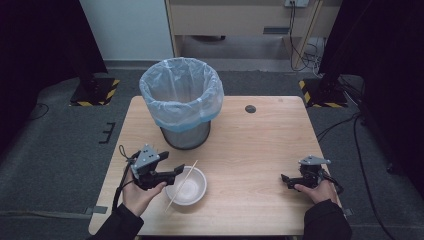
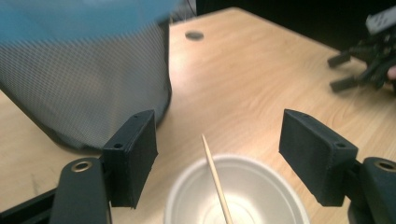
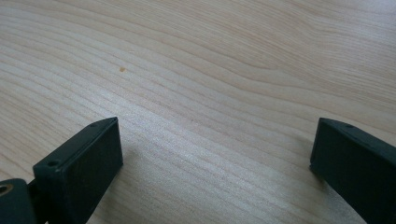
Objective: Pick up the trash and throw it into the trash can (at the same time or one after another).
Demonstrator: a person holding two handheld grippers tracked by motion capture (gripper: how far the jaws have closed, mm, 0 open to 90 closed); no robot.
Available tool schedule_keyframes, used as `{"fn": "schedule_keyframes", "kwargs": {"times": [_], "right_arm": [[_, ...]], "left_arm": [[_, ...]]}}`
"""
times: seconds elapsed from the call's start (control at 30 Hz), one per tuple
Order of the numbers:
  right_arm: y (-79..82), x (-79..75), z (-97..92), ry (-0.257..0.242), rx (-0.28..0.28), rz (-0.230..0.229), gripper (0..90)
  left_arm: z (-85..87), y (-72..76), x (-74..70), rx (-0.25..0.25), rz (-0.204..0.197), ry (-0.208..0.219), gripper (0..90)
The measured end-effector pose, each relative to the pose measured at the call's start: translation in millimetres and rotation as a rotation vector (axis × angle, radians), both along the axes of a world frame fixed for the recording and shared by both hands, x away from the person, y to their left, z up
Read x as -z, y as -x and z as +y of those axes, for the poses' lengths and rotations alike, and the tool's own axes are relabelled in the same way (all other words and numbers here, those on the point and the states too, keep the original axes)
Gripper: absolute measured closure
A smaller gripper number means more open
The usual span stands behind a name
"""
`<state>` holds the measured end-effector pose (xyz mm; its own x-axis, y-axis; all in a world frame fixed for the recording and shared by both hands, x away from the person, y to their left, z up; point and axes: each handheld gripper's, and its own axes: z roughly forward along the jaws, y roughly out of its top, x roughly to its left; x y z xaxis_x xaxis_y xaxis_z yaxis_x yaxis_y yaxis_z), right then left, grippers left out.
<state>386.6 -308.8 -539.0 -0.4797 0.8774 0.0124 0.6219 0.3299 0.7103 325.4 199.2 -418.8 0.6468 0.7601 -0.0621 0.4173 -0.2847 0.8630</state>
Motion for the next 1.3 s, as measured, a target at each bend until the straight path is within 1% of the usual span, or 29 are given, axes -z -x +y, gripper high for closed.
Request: {"fn": "schedule_keyframes", "kwargs": {"times": [0.03,0.07,0.13,0.2,0.33,0.37,0.5,0.6,0.7,0.8,0.87,0.93,1.0,1.07,1.17,1.23,1.3], "right_arm": [[0.0,0.0,0.0,0.000,-0.001,0.000,2.5],[0.0,0.0,-0.1,0.001,-0.003,0.000,2.5],[0.1,0.0,0.0,0.000,-0.002,0.000,2.5],[0.0,0.0,0.0,0.000,-0.003,-0.001,2.5],[0.1,0.0,0.0,0.001,-0.006,0.000,2.5],[0.1,0.0,0.0,0.001,-0.006,0.000,2.5],[0.1,-0.1,0.1,0.000,-0.006,0.001,2.5],[0.2,-0.1,0.1,0.000,-0.007,0.001,2.5],[0.2,-0.1,0.1,0.000,-0.008,0.001,2.5],[0.1,-0.1,0.0,0.001,-0.009,0.001,2.5],[0.1,-0.1,0.0,0.001,-0.009,0.001,2.5],[0.1,-0.1,0.0,0.001,-0.009,0.001,2.5],[0.1,0.1,0.1,0.000,-0.008,-0.001,2.5],[0.1,0.0,0.1,0.000,-0.009,-0.001,2.5],[0.1,-0.1,0.0,0.001,-0.009,0.001,2.5],[0.1,0.0,0.1,0.000,-0.009,-0.001,2.5],[0.1,0.0,0.1,0.000,-0.008,-0.001,2.5]], "left_arm": [[-1.2,-0.1,4.2,0.002,0.013,-0.009,27.5],[-2.8,-0.7,11.1,0.011,0.036,-0.024,28.1],[-5.4,-1.7,21.7,0.015,0.070,-0.029,29.9],[-8.0,-3.2,29.8,0.026,0.101,-0.049,31.9],[-11.1,-5.6,37.6,0.036,0.123,-0.065,36.8],[-11.7,-5.9,39.6,0.038,0.129,-0.067,36.8],[-14.2,-6.6,47.4,0.041,0.165,-0.083,45.1],[-17.0,-7.8,51.9,0.037,0.187,-0.101,50.3],[-20.6,-10.1,57.7,0.039,0.214,-0.133,55.2],[-22.9,-12.7,63.1,0.039,0.240,-0.150,60.0],[-24.3,-14.1,66.0,0.039,0.259,-0.166,63.5],[-24.6,-15.0,67.3,0.035,0.272,-0.171,66.6],[-24.3,-15.4,67.8,0.031,0.286,-0.176,71.7],[-24.0,-15.7,68.3,0.032,0.299,-0.172,74.8],[-23.7,-15.9,67.2,0.029,0.304,-0.172,82.4],[-23.4,-15.9,66.5,0.029,0.307,-0.168,84.8],[-23.1,-16.0,65.8,0.033,0.311,-0.165,85.1]]}}
